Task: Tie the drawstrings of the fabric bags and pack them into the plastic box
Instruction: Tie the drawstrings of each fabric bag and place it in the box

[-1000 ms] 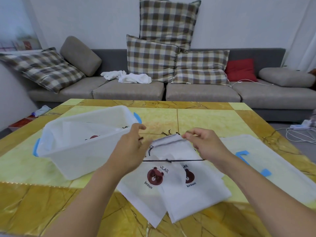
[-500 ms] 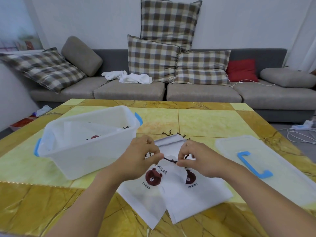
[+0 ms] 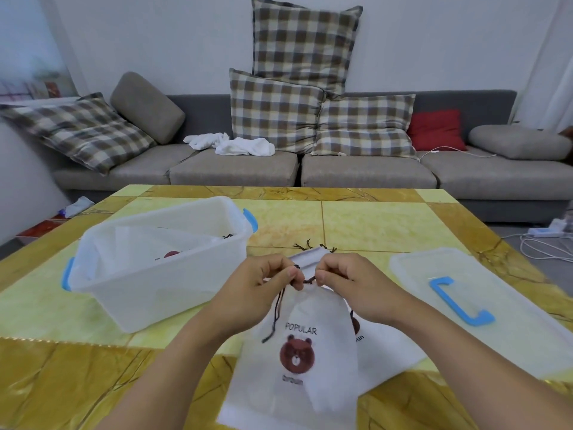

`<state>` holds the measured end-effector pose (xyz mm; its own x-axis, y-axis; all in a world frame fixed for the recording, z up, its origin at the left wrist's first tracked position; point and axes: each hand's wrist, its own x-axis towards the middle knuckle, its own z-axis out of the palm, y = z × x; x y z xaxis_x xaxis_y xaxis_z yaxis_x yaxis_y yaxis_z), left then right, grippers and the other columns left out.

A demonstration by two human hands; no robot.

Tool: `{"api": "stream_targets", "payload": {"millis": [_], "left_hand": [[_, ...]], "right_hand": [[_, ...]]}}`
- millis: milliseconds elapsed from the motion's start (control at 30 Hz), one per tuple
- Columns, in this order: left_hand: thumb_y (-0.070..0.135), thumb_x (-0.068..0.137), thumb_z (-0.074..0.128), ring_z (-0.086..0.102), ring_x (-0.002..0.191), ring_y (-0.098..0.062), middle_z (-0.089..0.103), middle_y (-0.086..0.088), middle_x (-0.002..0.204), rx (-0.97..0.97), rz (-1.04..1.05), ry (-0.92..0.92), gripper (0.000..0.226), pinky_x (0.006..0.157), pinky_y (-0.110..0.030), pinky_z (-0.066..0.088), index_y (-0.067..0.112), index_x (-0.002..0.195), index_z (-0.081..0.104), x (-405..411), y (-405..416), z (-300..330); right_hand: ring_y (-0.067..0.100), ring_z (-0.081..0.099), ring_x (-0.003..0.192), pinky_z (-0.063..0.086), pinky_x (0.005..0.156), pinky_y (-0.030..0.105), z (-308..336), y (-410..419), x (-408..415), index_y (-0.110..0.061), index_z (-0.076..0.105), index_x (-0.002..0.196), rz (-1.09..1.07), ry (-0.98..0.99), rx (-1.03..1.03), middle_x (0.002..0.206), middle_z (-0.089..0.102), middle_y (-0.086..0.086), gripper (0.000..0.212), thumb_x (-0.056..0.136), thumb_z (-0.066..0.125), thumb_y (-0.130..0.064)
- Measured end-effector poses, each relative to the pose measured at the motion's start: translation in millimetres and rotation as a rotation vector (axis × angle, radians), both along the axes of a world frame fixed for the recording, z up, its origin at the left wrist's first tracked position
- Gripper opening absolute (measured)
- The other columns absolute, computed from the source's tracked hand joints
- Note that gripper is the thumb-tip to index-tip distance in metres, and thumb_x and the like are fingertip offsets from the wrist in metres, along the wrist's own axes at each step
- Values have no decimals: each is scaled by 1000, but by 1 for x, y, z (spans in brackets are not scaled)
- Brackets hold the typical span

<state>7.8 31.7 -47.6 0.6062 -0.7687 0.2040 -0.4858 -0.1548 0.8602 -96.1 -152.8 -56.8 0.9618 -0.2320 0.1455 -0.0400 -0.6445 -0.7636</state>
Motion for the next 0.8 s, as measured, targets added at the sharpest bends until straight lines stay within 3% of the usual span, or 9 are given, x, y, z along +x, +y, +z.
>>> {"api": "stream_targets", "payload": {"millis": [100,200,300,400,500,633,700,800], "left_hand": [[21,102,54,58,66,1,73,6,76,-20,57,54,25,71,-25,43,18,87,73,-3,-5,-3],[21,102,55,54,63,-5,69,6,73,-38,58,97,23,64,-22,41,18,89,74,-5,-9,-5],[19,103,53,52,63,-9,69,5,75,-46,42,137,25,63,-26,43,20,88,74,-5,-9,-5],[18,103,51,54,63,-5,67,10,73,-43,29,161,26,62,-22,43,16,93,75,-6,-10,-4],[16,103,51,54,66,-5,66,11,71,-28,1,172,26,63,-18,41,12,95,76,-9,-11,-5],[16,103,52,56,71,-5,67,9,73,-64,5,146,30,71,-16,43,18,81,74,-11,-11,-4],[19,103,53,55,71,-7,67,9,73,-67,9,163,31,72,-19,42,18,79,73,-12,-11,-2],[23,102,55,60,80,-13,70,6,79,-75,-6,237,24,81,-27,44,18,93,76,-12,-11,-1]], "right_hand": [[9,34,52,30,56,28,3,4,2,-13,68,80,0,2,16,51,44,-17,22,99,61,-23],[13,31,51,29,57,30,3,6,2,-17,67,81,-5,-41,36,47,37,-13,18,97,65,-26],[14,29,51,27,52,27,8,9,-2,-24,69,95,-1,-121,118,49,32,-11,6,93,69,-29],[11,29,51,28,52,24,10,10,-3,-30,71,107,9,-181,135,51,32,-10,19,90,73,-21],[10,27,48,27,51,24,7,15,0,-30,77,103,4,-241,90,49,31,-10,20,90,72,-16],[7,30,46,30,51,21,4,19,2,-31,80,88,-99,-325,118,46,37,-13,21,85,76,-11],[9,32,47,32,51,19,5,21,2,-24,81,86,-125,-346,177,47,40,-10,15,85,76,-9],[11,45,50,43,53,20,9,24,3,-8,77,79,-172,-356,404,56,61,1,10,88,72,-9]]}}
